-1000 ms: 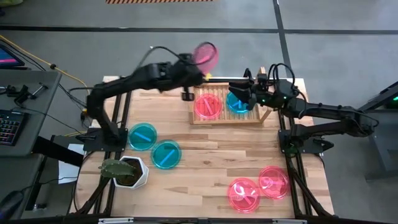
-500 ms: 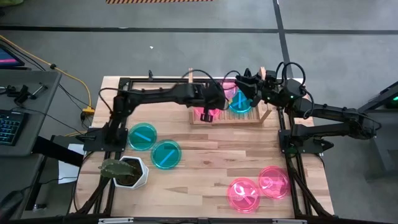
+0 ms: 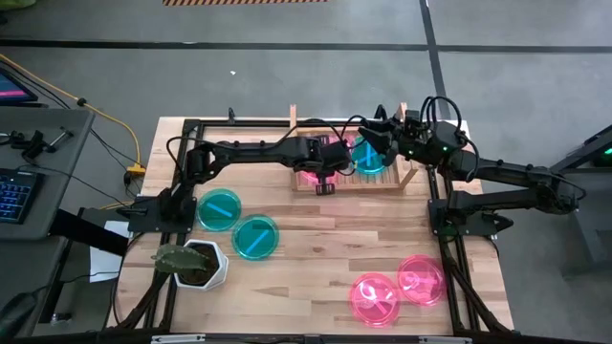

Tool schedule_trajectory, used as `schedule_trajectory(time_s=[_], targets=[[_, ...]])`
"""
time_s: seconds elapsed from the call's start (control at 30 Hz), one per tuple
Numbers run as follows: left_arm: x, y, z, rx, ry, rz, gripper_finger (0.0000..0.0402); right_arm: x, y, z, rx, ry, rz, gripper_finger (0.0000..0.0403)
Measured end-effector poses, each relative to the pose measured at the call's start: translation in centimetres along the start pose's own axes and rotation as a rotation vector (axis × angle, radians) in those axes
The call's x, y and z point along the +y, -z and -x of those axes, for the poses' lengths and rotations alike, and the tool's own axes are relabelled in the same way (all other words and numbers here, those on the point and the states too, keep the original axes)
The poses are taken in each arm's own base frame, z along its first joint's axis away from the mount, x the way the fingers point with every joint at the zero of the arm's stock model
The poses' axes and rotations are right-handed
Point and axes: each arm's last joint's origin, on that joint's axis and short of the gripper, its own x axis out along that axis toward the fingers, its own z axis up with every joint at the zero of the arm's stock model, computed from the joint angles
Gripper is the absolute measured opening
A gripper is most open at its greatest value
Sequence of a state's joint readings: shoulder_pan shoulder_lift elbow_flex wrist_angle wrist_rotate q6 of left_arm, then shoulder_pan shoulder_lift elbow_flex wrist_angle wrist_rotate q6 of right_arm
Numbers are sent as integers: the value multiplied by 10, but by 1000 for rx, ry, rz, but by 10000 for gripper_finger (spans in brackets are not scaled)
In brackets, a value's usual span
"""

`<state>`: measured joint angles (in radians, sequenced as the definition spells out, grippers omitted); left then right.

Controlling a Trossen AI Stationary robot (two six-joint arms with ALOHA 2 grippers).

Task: Place and stack plates onto a shelf
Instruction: Stack the pink plate on top of the other pink plate on the shelf

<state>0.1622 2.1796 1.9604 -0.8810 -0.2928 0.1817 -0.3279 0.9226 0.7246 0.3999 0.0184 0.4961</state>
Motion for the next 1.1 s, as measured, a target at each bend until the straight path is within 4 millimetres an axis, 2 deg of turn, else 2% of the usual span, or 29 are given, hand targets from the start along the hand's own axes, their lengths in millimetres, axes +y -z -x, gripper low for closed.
schedule_trajectory(time_s=[0.43,0.73,0.9,1.1], targets=[[-12,26,-29,99,-33,20,0,-4,9,0,81,33,-36,186],[-14,24,-26,95,-35,11,0,-7,12,1,117,81,-49,186],[-12,16,-19,59,-42,13,0,-14,23,5,241,173,-69,186],[-11,17,-19,62,-43,12,0,-23,34,11,318,352,-37,186]])
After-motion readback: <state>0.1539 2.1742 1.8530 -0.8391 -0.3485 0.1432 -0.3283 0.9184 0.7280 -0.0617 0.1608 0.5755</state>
